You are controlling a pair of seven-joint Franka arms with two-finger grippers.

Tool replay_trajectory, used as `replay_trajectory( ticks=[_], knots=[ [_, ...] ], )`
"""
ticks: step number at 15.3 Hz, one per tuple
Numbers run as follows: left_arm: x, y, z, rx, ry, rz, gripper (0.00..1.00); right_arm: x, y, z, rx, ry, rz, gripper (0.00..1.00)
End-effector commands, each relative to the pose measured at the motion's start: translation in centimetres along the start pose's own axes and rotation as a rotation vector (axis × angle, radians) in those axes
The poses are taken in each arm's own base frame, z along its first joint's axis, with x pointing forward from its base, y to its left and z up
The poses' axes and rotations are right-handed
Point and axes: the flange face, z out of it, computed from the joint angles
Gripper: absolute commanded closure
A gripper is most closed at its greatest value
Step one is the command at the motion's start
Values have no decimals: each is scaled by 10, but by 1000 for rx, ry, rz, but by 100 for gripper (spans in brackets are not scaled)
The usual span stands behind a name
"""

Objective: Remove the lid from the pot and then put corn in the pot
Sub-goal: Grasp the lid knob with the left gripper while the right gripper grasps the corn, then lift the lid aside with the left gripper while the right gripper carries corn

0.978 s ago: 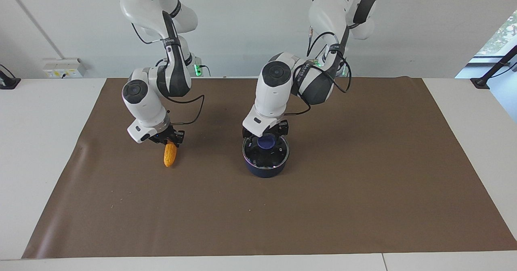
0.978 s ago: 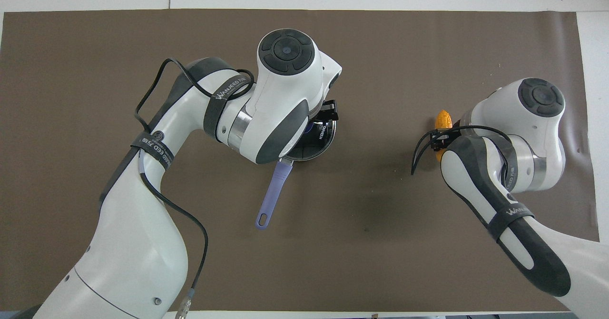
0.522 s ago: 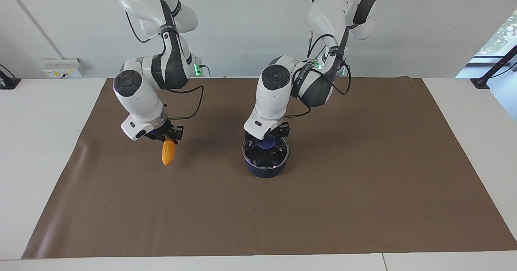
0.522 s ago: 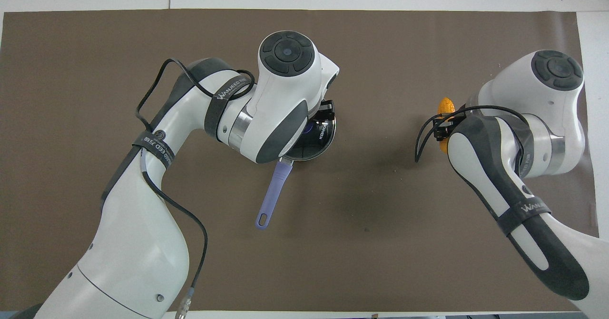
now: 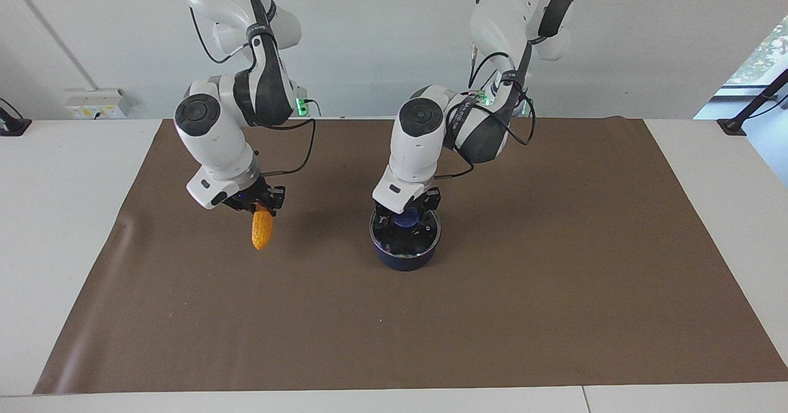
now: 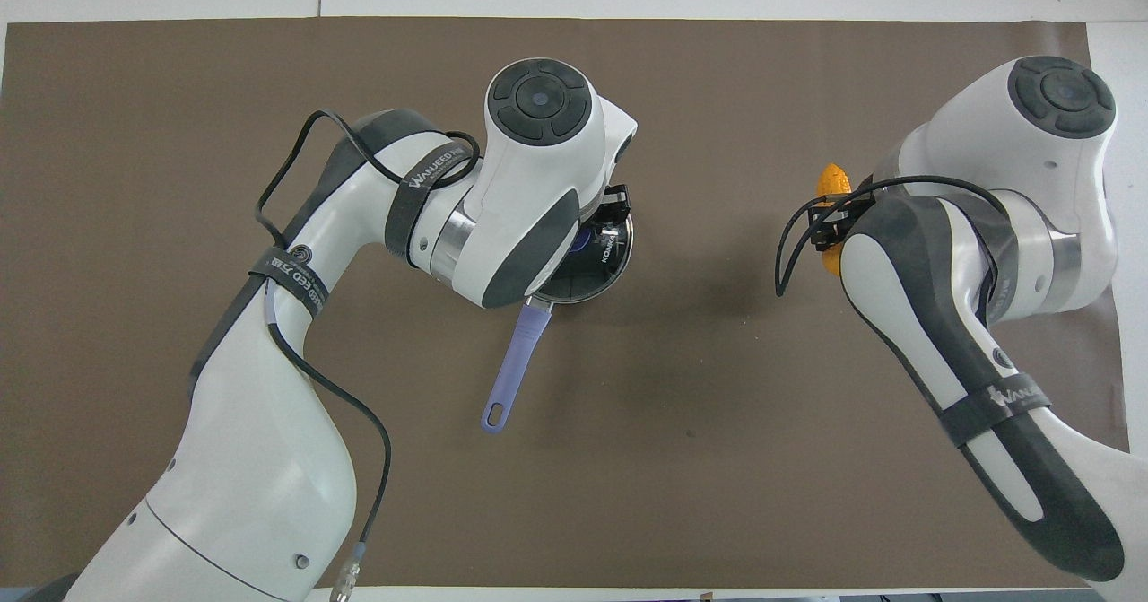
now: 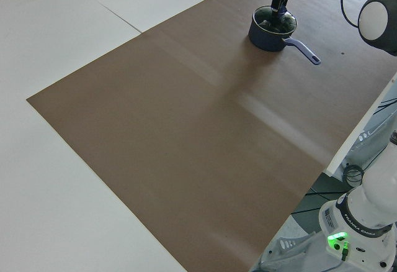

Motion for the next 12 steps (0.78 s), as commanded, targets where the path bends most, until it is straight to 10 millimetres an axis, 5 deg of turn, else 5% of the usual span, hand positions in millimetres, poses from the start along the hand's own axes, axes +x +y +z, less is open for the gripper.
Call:
replay_trajectory(
  ticks=[1,8,12],
  knots=[
    [-2,1,2,6,23,-10,38,3,-1,-3,3,-11,9,100],
    [-2,2,-2,-2,22,-10,80,4,-3,-7,4,-5,5,100],
    [-7,-6,-43,-45,33,-24,90,5,-6,-9,6,1,4,100]
  ],
)
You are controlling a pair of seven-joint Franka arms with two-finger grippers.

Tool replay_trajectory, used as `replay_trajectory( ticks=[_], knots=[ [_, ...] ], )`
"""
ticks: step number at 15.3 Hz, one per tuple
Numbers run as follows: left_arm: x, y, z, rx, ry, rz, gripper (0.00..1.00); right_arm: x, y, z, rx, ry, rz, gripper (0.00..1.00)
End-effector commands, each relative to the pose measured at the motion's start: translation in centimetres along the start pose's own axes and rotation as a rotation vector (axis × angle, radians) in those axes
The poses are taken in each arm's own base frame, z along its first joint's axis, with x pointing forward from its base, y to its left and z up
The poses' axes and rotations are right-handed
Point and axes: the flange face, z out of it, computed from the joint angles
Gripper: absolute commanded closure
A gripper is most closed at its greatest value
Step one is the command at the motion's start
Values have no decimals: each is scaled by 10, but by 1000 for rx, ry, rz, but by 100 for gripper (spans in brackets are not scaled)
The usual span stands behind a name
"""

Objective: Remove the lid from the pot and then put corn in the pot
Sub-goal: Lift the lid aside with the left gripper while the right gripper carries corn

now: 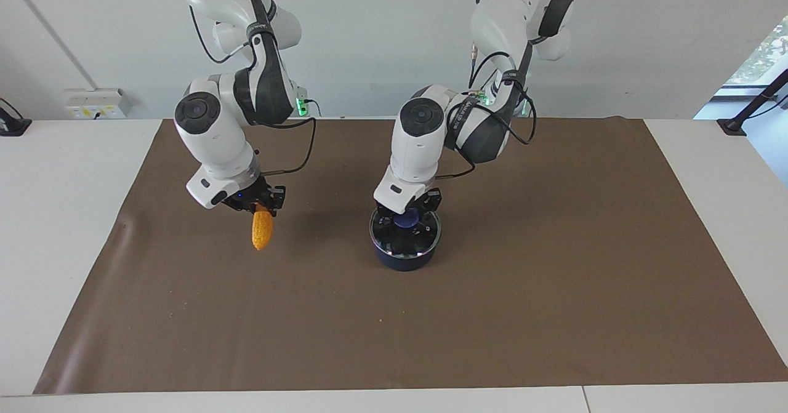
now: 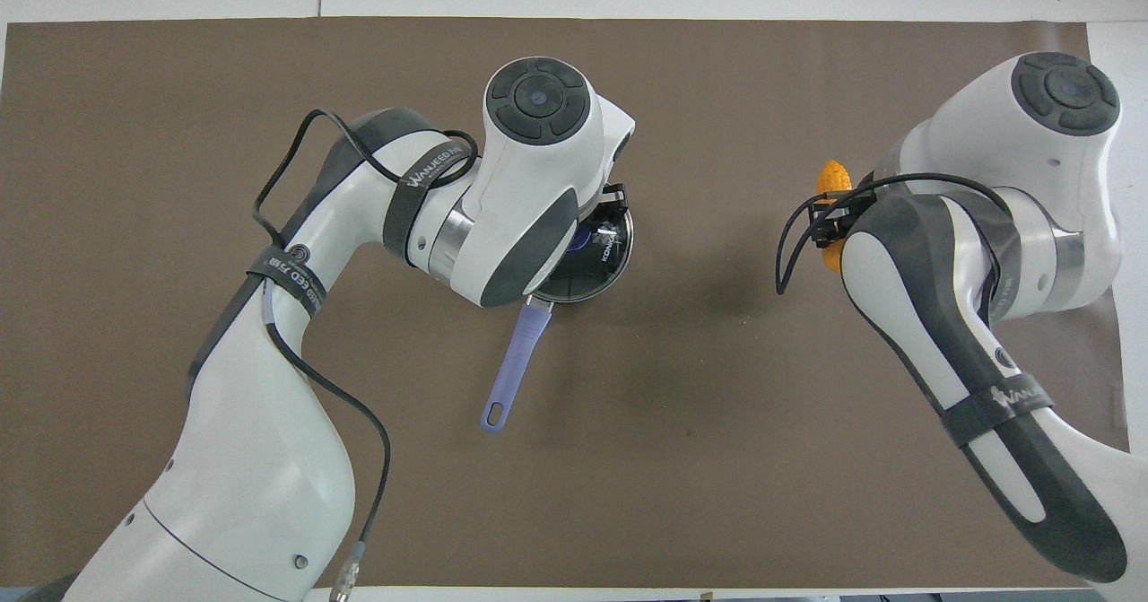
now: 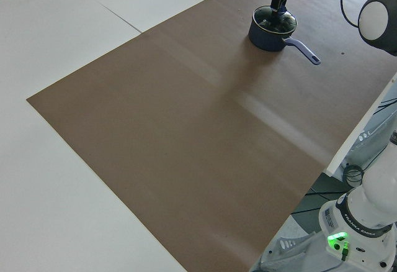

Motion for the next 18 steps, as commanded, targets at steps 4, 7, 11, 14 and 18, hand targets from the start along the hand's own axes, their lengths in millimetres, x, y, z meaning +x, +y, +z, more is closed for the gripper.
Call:
replay_trajectory(
  ticks=[4,7,11,14,18],
  knots=[
    [-11,-22,-69,-32,14,-31,92,5,-38,-19,12,24,-29,100],
    [0,-65,-102,-15,-10,-40,95,7,-107,-42,22,76,31,100],
    [32,-163,-127,20,-87,61,96,-2,-158,-39,92,73,108,100],
    [65,-258,-122,10,-115,144,99,4,-194,-35,109,87,151,100],
    [75,-364,-90,-10,-60,221,100,7,-286,10,88,69,188,100]
  ],
)
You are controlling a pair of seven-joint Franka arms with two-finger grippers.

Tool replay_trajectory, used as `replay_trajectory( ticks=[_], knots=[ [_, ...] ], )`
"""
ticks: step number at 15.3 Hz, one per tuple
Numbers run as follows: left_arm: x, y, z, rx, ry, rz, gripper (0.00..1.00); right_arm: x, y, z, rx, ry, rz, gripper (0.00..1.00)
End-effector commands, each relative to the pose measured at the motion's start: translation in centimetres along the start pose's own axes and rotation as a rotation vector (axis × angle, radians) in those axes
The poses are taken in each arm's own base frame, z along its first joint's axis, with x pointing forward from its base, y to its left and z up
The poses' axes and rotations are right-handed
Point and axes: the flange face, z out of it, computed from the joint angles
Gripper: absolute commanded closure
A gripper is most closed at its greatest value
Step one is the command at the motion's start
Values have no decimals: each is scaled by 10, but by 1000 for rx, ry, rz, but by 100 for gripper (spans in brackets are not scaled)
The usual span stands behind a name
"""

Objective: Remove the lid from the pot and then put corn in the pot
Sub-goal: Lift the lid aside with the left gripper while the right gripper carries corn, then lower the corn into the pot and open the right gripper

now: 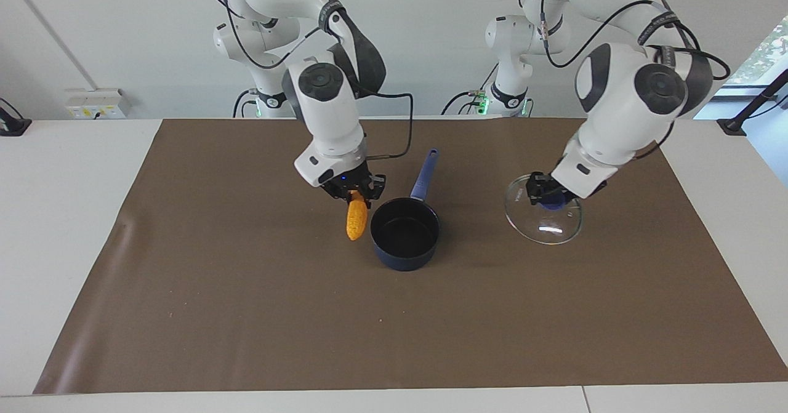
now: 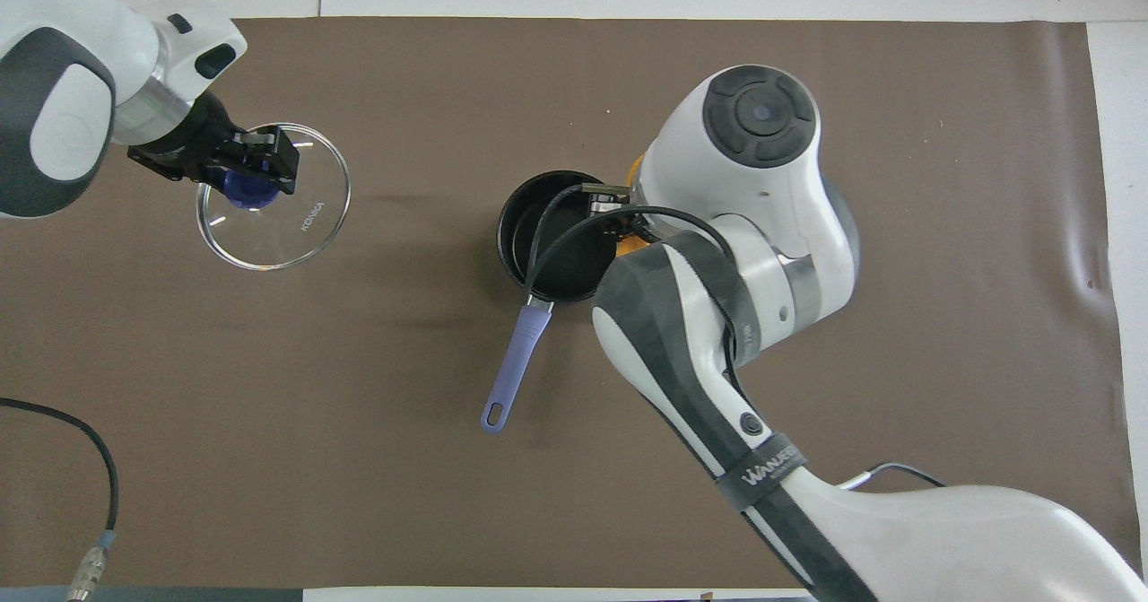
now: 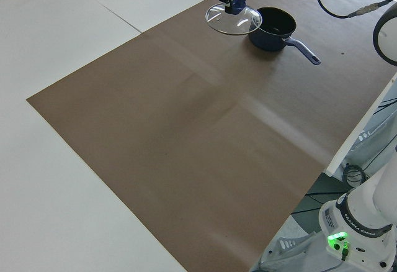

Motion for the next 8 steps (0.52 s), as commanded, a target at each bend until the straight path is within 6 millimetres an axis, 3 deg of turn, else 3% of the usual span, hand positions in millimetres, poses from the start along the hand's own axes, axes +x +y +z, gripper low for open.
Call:
replay_trajectory(
  ticks=[1,4,6,7,8],
  knots=[
    [-31,-52,26,-10,53,59,100,2,-47,28,3,8,18,100],
    [-49,-94,77,1,91,92,100,-7,-47,49,-3,3,12,100],
    [-55,-120,98,8,118,111,100,-11,-56,53,15,18,1,100],
    [-55,-124,107,11,121,126,100,-21,-70,59,22,23,-16,100],
    [-57,-128,117,11,115,137,100,-21,-68,61,19,20,-10,92]
  ],
)
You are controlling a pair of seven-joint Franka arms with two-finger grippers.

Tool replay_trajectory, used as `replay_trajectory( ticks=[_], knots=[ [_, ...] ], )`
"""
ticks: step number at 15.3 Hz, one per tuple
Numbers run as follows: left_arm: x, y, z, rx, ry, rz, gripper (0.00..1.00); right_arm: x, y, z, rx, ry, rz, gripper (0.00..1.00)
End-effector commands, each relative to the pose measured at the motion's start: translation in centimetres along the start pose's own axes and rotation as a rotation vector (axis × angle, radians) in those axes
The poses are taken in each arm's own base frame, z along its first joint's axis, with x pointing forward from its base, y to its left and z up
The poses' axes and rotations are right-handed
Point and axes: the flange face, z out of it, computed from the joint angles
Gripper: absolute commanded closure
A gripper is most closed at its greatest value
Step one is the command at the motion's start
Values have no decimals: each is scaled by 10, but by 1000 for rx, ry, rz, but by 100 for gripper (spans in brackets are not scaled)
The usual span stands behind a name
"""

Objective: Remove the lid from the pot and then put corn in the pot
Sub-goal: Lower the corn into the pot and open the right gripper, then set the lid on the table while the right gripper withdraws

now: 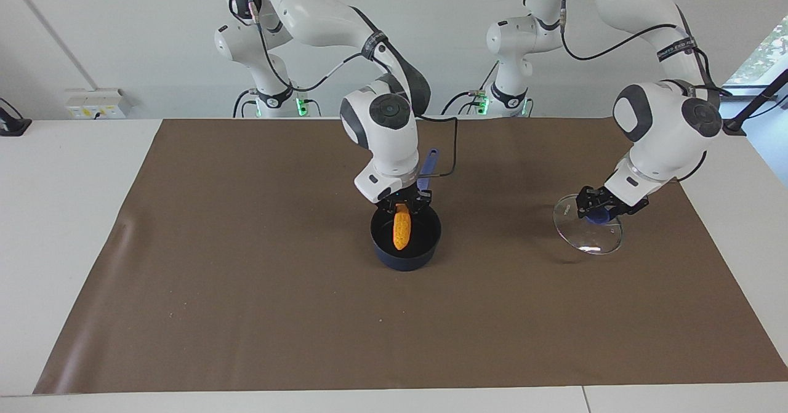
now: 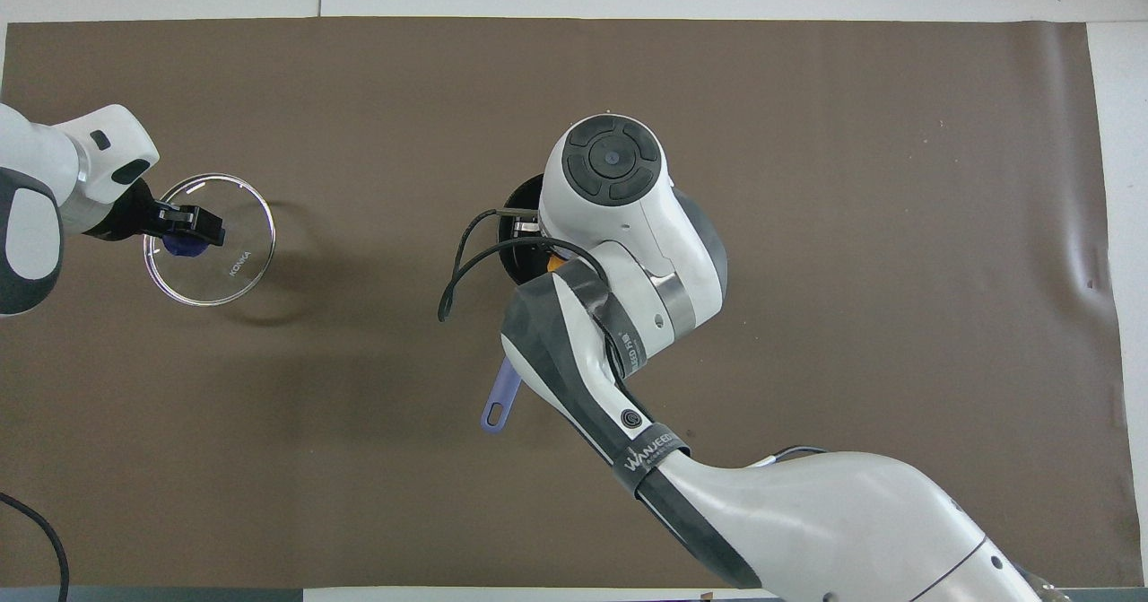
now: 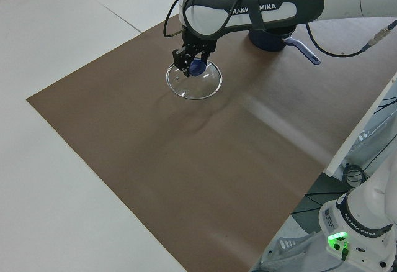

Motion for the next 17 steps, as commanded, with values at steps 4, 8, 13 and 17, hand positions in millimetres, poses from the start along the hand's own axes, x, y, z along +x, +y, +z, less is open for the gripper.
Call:
replay_trajectory(
  ticks=[4,8,13,17],
  knots=[
    [-33,-7,35,2,8,34,100,-2,-6,-3,-22,40,-22,0],
    [-46,-13,46,-3,-14,23,100,29,37,-56,-92,105,-31,0],
    [-47,-13,44,-2,-11,20,0,47,162,-170,-157,23,-109,0],
    [-41,-17,34,1,4,14,0,39,271,-248,-160,-37,-117,0]
  ],
)
